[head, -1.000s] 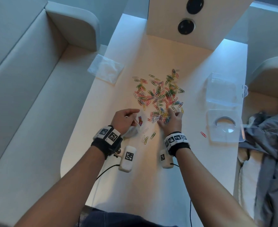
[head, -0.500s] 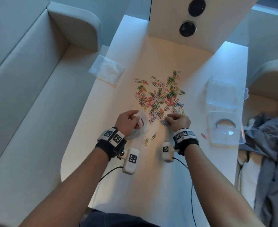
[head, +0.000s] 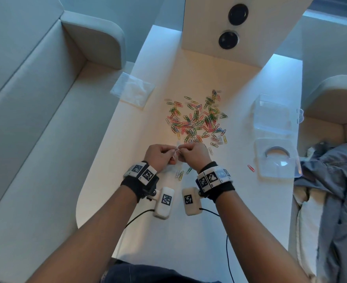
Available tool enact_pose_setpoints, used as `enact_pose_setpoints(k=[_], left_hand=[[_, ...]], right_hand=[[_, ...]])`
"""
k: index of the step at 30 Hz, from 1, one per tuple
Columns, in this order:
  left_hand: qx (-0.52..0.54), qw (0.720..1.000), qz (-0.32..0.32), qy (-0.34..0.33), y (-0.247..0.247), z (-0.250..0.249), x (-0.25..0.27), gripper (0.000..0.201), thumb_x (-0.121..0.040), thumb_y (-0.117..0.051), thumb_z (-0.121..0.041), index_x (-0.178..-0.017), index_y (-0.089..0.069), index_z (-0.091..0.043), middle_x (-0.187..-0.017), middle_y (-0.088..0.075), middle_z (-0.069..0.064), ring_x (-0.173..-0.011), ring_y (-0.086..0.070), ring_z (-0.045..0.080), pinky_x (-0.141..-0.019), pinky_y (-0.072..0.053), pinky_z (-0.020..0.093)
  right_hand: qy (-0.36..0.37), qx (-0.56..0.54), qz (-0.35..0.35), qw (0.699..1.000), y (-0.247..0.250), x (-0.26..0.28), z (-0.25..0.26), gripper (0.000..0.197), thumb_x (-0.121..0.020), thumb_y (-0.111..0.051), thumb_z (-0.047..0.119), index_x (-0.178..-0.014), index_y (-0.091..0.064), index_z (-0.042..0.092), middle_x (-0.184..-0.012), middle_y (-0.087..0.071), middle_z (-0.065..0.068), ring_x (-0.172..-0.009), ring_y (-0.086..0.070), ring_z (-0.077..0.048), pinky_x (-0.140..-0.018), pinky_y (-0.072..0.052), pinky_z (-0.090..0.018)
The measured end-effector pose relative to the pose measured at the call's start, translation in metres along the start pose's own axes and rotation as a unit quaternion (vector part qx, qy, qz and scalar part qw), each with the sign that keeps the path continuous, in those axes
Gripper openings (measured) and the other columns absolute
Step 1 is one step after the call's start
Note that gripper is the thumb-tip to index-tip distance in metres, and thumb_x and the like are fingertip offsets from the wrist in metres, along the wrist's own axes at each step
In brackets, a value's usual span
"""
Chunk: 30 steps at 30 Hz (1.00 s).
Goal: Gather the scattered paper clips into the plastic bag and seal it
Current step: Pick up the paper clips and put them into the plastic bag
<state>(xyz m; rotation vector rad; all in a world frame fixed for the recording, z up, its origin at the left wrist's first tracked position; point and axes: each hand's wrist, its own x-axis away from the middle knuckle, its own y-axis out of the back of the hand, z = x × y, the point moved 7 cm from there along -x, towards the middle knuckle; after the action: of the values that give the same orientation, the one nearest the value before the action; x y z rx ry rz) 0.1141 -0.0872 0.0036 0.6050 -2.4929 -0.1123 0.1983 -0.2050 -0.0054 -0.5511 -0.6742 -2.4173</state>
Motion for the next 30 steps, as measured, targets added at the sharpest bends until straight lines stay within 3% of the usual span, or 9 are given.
enact_pose_setpoints(k=[2,8,11,15,16,18,20,22,30], left_hand=[[0.001,1.000,-0.008,-0.002,0.004,-0.001,0.001,0.019,-0.093,-0.060,-0.006,-0.107,-0.072,0.000,-0.086,-0.072,0.018,-0.068,-0.067,0.021,-0.071,-0.061,0.027],[0.021,1.000,-0.015,0.000,0.013,0.000,0.004,0.018,-0.092,-0.061,-0.006,-0.105,-0.073,-0.002,-0.089,-0.073,0.019,-0.075,-0.068,0.025,-0.082,-0.059,0.040],[0.023,0.999,-0.026,0.000,0.020,0.003,0.002,0.015,-0.091,-0.062,-0.008,-0.101,-0.075,-0.007,-0.081,-0.073,0.013,-0.073,-0.068,0.024,-0.083,-0.059,0.042],[0.035,0.998,-0.053,0.004,0.044,0.004,-0.003,0.014,-0.091,-0.063,-0.009,-0.100,-0.075,-0.011,-0.080,-0.073,0.008,-0.071,-0.068,0.021,-0.084,-0.059,0.041],[0.034,0.998,-0.055,0.003,0.051,0.004,-0.004,0.014,-0.091,-0.063,-0.010,-0.099,-0.075,-0.013,-0.083,-0.074,0.008,-0.073,-0.069,0.021,-0.084,-0.059,0.041],[0.042,0.998,-0.057,0.003,0.060,0.005,-0.008,0.014,-0.091,-0.064,-0.011,-0.096,-0.075,-0.018,-0.087,-0.075,0.009,-0.078,-0.071,0.022,-0.085,-0.059,0.042],[0.055,0.997,-0.062,0.007,0.066,0.007,-0.010,0.015,-0.091,-0.064,-0.011,-0.092,-0.075,-0.021,-0.087,-0.075,0.009,-0.079,-0.070,0.023,-0.087,-0.058,0.043],[0.066,0.995,-0.067,0.013,0.068,0.009,-0.011,0.016,-0.091,-0.063,-0.009,-0.091,-0.075,-0.020,-0.085,-0.074,0.009,-0.077,-0.069,0.021,-0.088,-0.057,0.043],[0.069,0.995,-0.065,0.023,0.066,0.017,-0.008,0.015,-0.092,-0.062,-0.009,-0.096,-0.075,-0.016,-0.085,-0.073,0.011,-0.079,-0.068,0.023,-0.090,-0.056,0.044]], right_hand=[[0.016,0.024,-0.003,1.000,0.001,0.002,0.008,0.018,-0.088,-0.060,-0.002,-0.101,-0.072,0.000,-0.082,-0.072,-0.014,-0.062,-0.070,-0.016,-0.065,-0.061,-0.024],[0.120,0.137,-0.019,0.983,0.003,0.008,0.024,0.006,-0.075,-0.081,0.017,-0.074,-0.077,0.013,-0.063,-0.071,0.003,-0.060,-0.068,-0.008,-0.062,-0.056,-0.019],[0.215,0.132,-0.062,0.966,0.010,0.013,0.031,0.007,-0.082,-0.075,0.021,-0.082,-0.077,0.014,-0.073,-0.070,0.006,-0.067,-0.065,-0.005,-0.065,-0.052,-0.013],[0.282,0.171,-0.065,0.942,0.016,0.019,0.006,0.017,-0.092,-0.063,0.017,-0.104,-0.073,0.011,-0.102,-0.071,-0.004,-0.089,-0.067,-0.015,-0.081,-0.057,-0.026],[0.285,0.244,-0.019,0.927,0.007,0.022,-0.009,0.025,-0.095,-0.058,0.022,-0.116,-0.069,0.013,-0.119,-0.067,-0.006,-0.105,-0.064,-0.019,-0.093,-0.054,-0.031],[0.313,0.431,0.098,0.841,-0.020,0.037,-0.046,0.045,-0.100,-0.046,0.035,-0.141,-0.048,0.018,-0.152,-0.041,-0.008,-0.139,-0.039,-0.025,-0.115,-0.033,-0.041],[0.359,0.549,0.186,0.731,-0.039,0.051,-0.084,0.061,-0.100,-0.037,0.046,-0.153,-0.024,0.019,-0.163,-0.013,-0.006,-0.149,-0.013,-0.028,-0.121,-0.018,-0.046],[0.386,0.597,0.212,0.670,-0.043,0.052,-0.107,0.069,-0.099,-0.033,0.052,-0.156,-0.012,0.019,-0.163,0.000,-0.005,-0.150,-0.004,-0.030,-0.121,-0.010,-0.050],[0.391,0.630,0.126,0.659,-0.005,-0.027,-0.073,0.066,-0.097,-0.014,0.066,-0.155,-0.001,0.035,-0.163,0.005,-0.005,-0.149,0.004,-0.035,-0.118,-0.003,-0.061]])
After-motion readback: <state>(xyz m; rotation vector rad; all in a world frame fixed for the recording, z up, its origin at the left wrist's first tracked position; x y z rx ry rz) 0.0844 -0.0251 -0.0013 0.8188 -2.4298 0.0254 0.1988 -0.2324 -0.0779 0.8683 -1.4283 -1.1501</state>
